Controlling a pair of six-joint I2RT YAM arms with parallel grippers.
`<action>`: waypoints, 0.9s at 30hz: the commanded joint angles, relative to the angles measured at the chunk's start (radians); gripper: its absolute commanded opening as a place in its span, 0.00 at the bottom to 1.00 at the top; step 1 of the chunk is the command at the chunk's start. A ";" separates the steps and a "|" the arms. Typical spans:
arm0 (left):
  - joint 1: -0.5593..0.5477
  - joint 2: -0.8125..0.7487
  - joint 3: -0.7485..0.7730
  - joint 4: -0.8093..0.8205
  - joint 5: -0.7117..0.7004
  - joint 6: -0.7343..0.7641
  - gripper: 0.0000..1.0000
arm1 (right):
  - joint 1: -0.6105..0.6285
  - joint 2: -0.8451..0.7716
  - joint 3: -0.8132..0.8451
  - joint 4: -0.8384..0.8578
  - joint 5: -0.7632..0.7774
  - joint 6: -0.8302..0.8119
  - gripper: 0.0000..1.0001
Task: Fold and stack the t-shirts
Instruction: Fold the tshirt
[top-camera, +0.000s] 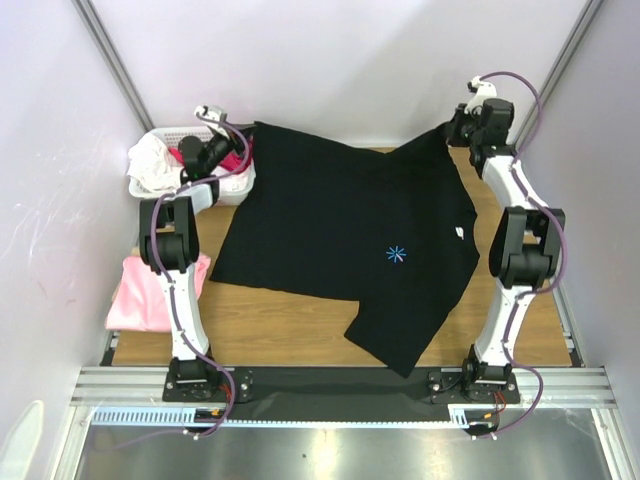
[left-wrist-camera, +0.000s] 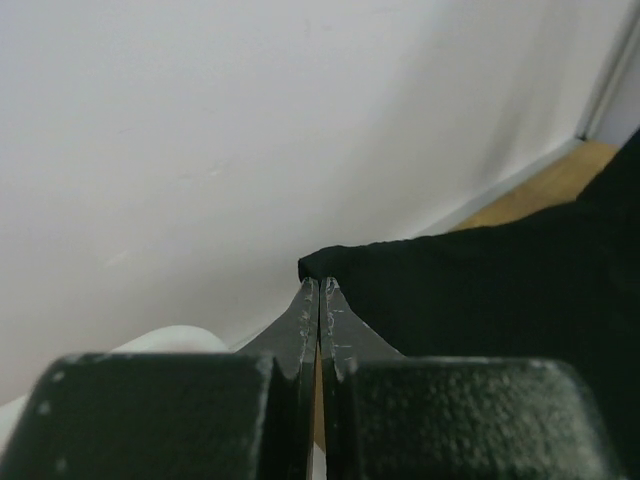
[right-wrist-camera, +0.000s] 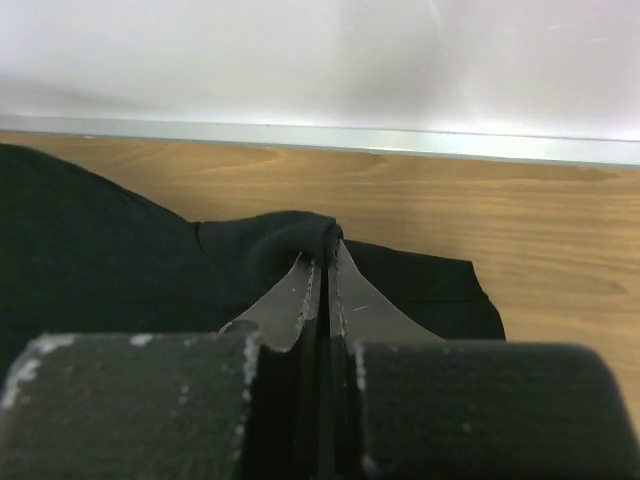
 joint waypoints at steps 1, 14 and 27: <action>0.023 -0.024 -0.024 0.167 0.166 0.061 0.00 | -0.004 -0.147 -0.071 0.044 0.031 0.004 0.00; 0.047 -0.151 -0.102 -0.177 0.233 0.259 0.00 | 0.011 -0.397 -0.410 -0.043 0.062 0.057 0.00; 0.053 -0.349 -0.251 -0.583 0.220 0.699 0.00 | 0.011 -0.599 -0.656 -0.121 0.096 0.112 0.00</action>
